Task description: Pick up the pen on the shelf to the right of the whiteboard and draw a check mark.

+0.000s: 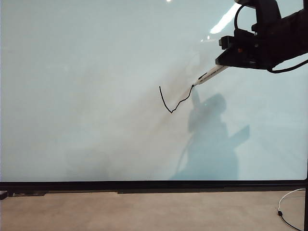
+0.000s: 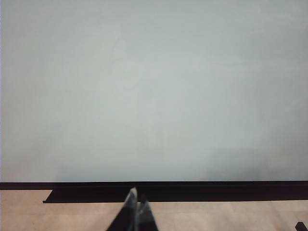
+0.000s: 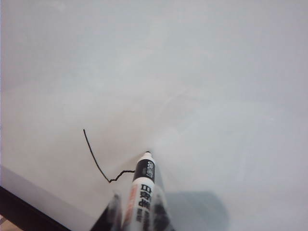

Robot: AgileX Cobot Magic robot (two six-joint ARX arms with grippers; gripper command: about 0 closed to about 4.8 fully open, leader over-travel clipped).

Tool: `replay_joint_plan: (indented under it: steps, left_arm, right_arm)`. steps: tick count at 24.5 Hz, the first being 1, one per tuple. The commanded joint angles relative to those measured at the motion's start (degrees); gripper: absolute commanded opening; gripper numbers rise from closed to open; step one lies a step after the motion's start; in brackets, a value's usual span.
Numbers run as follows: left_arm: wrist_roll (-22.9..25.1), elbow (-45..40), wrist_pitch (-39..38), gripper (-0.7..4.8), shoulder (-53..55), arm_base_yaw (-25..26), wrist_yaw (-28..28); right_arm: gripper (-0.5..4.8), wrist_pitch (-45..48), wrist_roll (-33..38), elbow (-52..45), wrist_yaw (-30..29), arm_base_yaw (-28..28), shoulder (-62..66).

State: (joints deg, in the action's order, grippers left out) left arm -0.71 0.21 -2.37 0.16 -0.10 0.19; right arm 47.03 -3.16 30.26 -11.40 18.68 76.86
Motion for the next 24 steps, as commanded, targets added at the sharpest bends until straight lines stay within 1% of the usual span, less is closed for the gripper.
replay_joint_plan:
  steps: [1,24]
  left_arm:
    - [0.3,0.2,0.7,-0.04,0.0,0.0,0.0]
    - [0.3,0.2,0.7,-0.04,0.0,0.0,0.0]
  right_arm:
    - [-0.03,0.5,-0.6,0.2,0.6,-0.3,-1.3]
    - [-0.03,-1.8,-2.7,0.2,1.2,-2.4,-5.9]
